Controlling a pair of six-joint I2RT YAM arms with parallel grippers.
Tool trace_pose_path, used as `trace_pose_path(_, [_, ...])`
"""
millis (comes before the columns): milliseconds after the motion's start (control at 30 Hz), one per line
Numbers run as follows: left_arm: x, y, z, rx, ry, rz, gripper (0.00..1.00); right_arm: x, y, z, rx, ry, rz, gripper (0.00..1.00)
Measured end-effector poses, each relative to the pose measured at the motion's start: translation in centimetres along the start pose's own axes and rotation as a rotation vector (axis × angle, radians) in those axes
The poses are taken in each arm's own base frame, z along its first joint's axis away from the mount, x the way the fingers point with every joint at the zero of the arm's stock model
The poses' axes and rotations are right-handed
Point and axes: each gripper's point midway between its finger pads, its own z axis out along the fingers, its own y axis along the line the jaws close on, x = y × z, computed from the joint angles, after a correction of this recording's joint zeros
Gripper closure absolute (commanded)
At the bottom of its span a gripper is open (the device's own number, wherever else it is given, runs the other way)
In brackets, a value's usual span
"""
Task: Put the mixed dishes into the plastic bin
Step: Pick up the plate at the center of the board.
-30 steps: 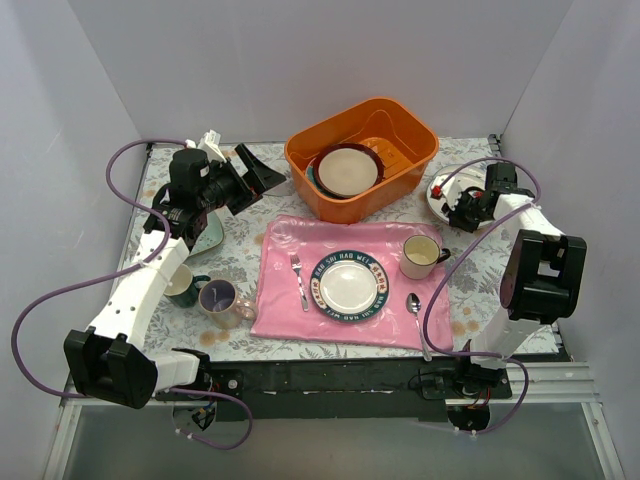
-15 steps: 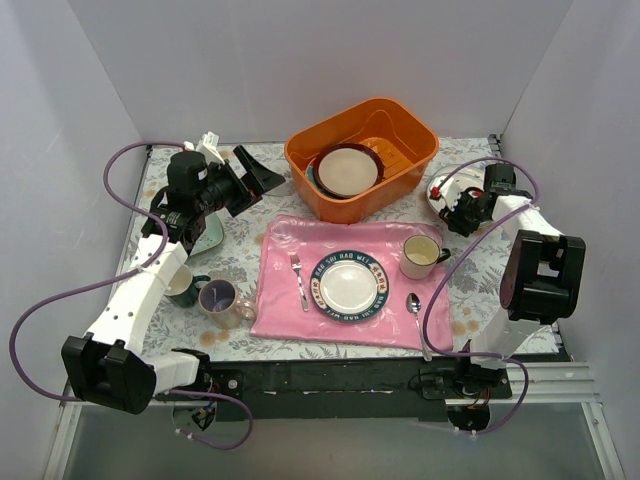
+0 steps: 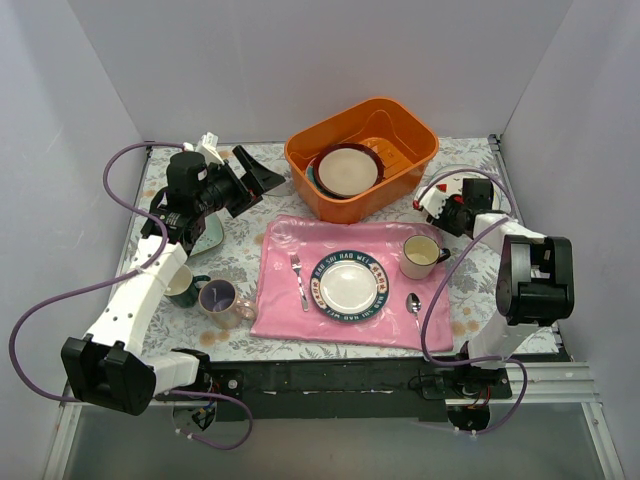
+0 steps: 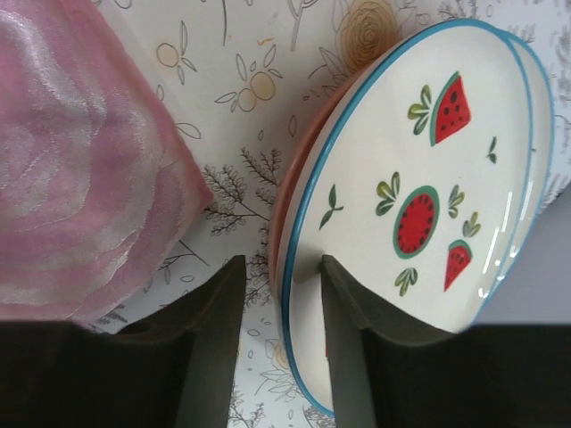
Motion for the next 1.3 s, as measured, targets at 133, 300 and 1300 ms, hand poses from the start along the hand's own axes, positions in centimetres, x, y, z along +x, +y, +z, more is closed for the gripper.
trace_pose_path(133, [0.0,-0.1,-0.1,0.002,-0.002,-0.005,0.02,0.0,-0.7,-0.1,0.065,0.009,-0.025,0.85])
trace_pose_path(300, [0.0,-0.2,-0.1,0.003,-0.002,-0.013,0.02,-0.8,-2.8,-1.1,0.152,-0.006,-0.057,0.99])
trace_pose_path(1300, [1.2,-4.3,1.4,0.197,0.164,-0.339,0.02,-4.6,-3.2,-12.2,0.113,-0.091,-0.007,0.99])
